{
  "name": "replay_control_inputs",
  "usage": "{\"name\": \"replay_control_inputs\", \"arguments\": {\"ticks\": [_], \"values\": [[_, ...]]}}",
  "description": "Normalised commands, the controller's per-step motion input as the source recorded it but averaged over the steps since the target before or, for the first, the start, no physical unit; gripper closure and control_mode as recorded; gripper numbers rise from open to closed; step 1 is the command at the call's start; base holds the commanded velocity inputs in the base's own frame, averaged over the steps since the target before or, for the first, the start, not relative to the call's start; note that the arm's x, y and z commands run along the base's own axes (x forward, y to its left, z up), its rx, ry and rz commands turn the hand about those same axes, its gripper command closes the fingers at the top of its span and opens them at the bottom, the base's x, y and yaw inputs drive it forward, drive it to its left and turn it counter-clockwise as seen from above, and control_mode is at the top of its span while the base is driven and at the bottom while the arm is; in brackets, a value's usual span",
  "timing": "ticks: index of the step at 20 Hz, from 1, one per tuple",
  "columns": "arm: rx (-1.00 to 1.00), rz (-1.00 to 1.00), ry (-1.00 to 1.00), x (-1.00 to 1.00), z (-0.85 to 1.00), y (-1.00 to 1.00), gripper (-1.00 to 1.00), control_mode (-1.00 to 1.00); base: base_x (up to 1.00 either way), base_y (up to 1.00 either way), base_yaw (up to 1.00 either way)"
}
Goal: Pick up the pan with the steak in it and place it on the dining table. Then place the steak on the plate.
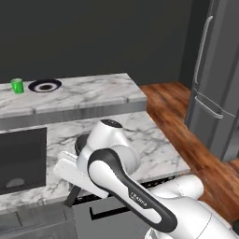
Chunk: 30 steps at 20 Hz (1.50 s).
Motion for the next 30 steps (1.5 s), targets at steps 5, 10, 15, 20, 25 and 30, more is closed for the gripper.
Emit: {"name": "replay_control_inputs", "arguments": {"ticks": [5,10,15,20,25,30], "values": [[0.00,0.00,0.00,0.00,0.00,0.00,1.00,1.00,0.00,-1.00,0.00],[0.00,0.00,0.00,0.00,0.00,0.00,1.00,1.00,0.00,-1.00,-0.01],[0.00,0.00,0.00,0.00,0.00,0.00,1.00,1.00,0.04,-1.00,0.00],[0.00,0.00,0.00,0.00,0.00,0.00,1.00,1.00,0.14,-1.00,0.00],[0.00,0.00,0.00,0.00,0.00,0.00,1.00,1.00,0.47,-0.84,0.00],[0.00,0.00,0.00,0.00,0.00,0.00,1.00,1.00,0.96,-0.33,-0.03]]}}
